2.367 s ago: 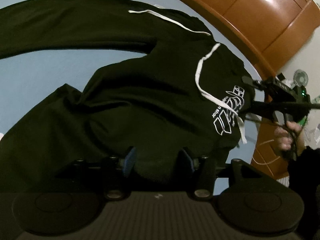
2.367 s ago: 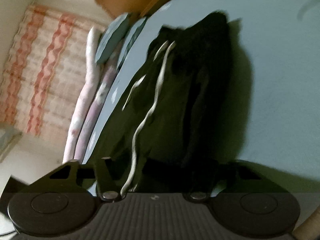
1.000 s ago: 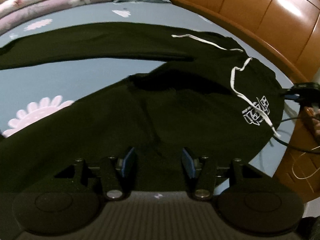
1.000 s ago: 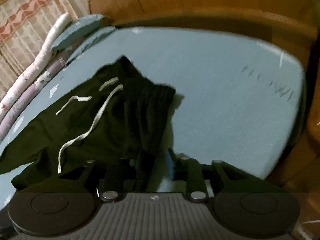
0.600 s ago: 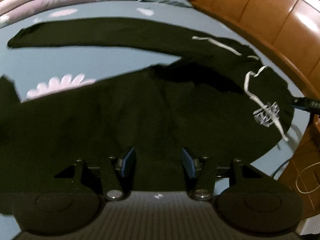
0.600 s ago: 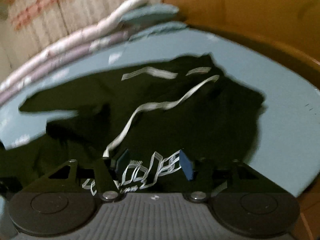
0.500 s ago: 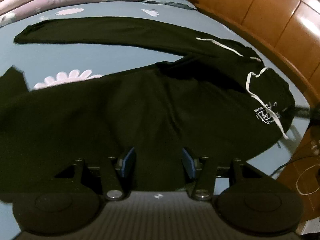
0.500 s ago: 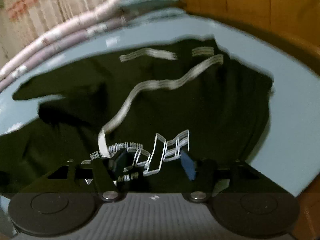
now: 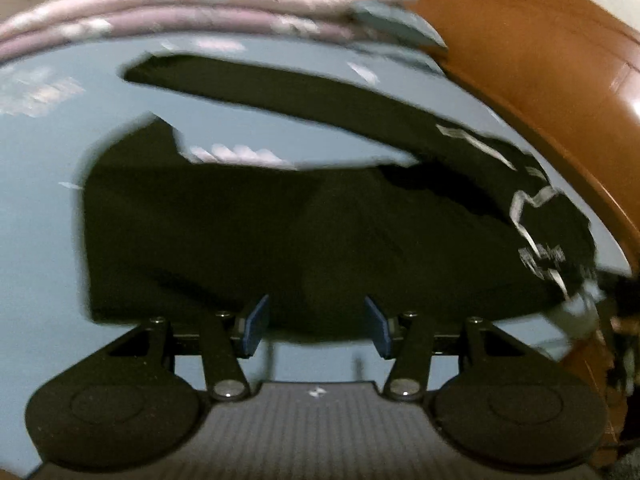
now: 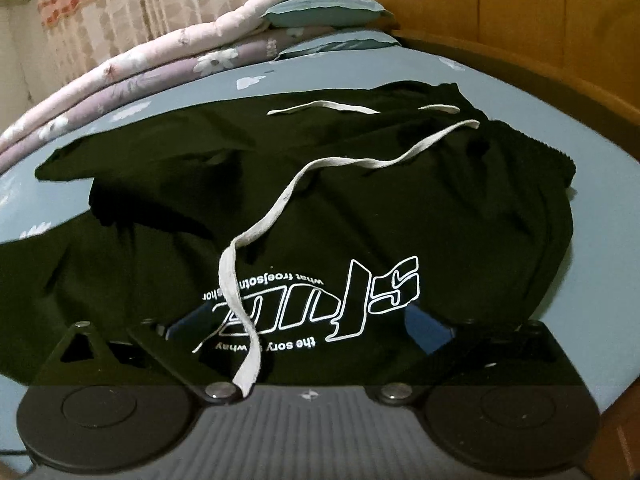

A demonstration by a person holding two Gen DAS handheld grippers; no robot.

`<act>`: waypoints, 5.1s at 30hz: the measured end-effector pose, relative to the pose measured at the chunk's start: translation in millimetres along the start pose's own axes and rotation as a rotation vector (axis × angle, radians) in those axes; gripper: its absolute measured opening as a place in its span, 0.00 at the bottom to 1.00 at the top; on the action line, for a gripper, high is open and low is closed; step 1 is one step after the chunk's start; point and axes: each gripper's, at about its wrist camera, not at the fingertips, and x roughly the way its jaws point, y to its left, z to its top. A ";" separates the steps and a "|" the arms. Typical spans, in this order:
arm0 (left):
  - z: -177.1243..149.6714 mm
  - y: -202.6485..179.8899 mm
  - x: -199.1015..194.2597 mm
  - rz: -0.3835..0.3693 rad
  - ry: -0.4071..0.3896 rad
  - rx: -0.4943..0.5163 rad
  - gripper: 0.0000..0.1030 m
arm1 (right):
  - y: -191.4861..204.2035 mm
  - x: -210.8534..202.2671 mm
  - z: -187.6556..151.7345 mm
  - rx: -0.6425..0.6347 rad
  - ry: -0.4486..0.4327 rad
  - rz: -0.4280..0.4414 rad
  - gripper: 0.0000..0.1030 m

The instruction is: Fold clothes

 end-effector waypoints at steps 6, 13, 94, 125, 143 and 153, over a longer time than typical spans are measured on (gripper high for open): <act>25.1 55.7 -19.4 0.141 -0.112 -0.072 0.62 | 0.2 -1.3 -1.6 -0.005 -0.008 0.000 1.00; 40.0 121.3 17.4 0.053 -0.095 -0.212 0.67 | -7.0 -9.3 2.6 0.082 -0.015 0.025 1.00; 53.7 39.7 102.5 -0.282 -0.051 -0.105 0.44 | 93.3 17.9 13.9 -0.151 0.047 0.238 1.00; 38.9 32.3 79.5 -0.286 -0.036 -0.012 0.50 | 89.1 26.5 9.8 -0.183 0.050 0.239 1.00; 18.8 36.9 74.4 -0.470 -0.044 -0.173 0.51 | 92.9 29.6 10.2 -0.215 0.053 0.231 1.00; 44.7 33.7 113.6 -0.488 -0.006 -0.112 0.51 | 96.7 29.8 8.4 -0.244 0.051 0.219 1.00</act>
